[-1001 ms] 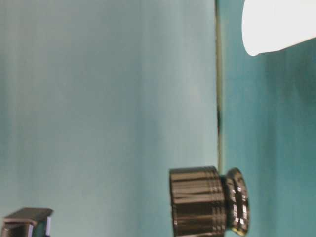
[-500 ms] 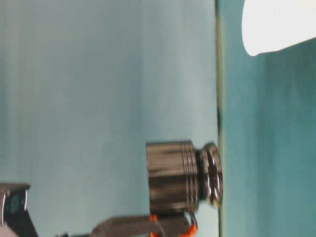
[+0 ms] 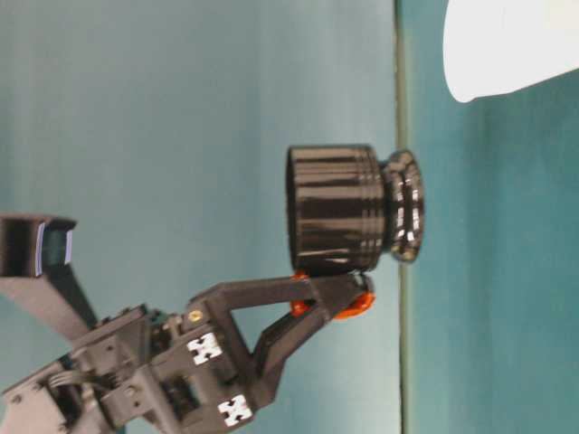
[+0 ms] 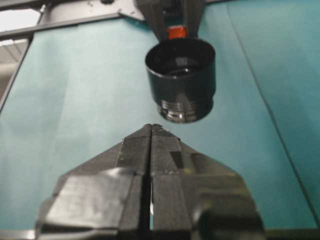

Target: Put the paper cup into the moved red handle cup holder.

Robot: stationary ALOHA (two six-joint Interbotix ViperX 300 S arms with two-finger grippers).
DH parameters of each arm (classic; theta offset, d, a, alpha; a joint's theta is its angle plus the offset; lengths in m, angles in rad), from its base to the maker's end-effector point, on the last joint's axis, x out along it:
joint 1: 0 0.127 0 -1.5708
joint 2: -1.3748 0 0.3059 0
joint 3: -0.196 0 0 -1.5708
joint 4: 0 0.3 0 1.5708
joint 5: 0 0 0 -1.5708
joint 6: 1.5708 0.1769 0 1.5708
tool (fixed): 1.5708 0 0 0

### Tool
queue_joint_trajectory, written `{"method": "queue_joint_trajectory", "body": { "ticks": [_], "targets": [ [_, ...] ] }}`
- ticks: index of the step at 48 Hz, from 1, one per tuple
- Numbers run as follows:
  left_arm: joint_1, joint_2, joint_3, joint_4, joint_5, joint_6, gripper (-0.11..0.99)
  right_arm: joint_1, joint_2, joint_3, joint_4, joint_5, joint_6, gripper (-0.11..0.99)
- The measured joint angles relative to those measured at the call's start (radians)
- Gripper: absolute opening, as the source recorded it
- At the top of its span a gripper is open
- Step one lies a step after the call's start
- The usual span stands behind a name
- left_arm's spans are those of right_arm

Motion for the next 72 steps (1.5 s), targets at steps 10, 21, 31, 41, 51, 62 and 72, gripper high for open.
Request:
{"method": "queue_joint_trajectory", "body": {
  "ticks": [10, 21, 31, 41, 51, 62, 72],
  "targets": [
    [0.002, 0.018, 0.026, 0.0, -0.037, -0.003, 0.28, 0.0, 0.0, 0.0, -0.002, 0.0, 0.002, -0.11],
    [-0.009, 0.063, 0.081, 0.0, -0.109, -0.011, 0.28, 0.0, 0.0, 0.0, 0.0, 0.015, 0.0, -0.11],
    [-0.021, 0.098, 0.114, 0.0, -0.17, -0.014, 0.28, -0.008, 0.0, 0.0, -0.002, 0.02, 0.0, -0.11],
    [-0.041, 0.138, 0.13, 0.0, -0.218, -0.014, 0.28, -0.011, 0.0, 0.0, 0.0, 0.02, 0.0, -0.11],
    [-0.057, 0.161, 0.132, 0.0, -0.249, -0.014, 0.28, -0.011, 0.0, 0.0, 0.0, 0.021, 0.002, -0.11],
    [-0.054, 0.163, 0.132, 0.0, -0.252, -0.014, 0.28, -0.011, 0.0, 0.0, 0.0, 0.026, 0.0, -0.11],
    [-0.049, 0.166, 0.132, 0.0, -0.265, -0.014, 0.28, -0.012, -0.002, 0.0, 0.0, 0.028, 0.0, -0.11]
  ]
}}
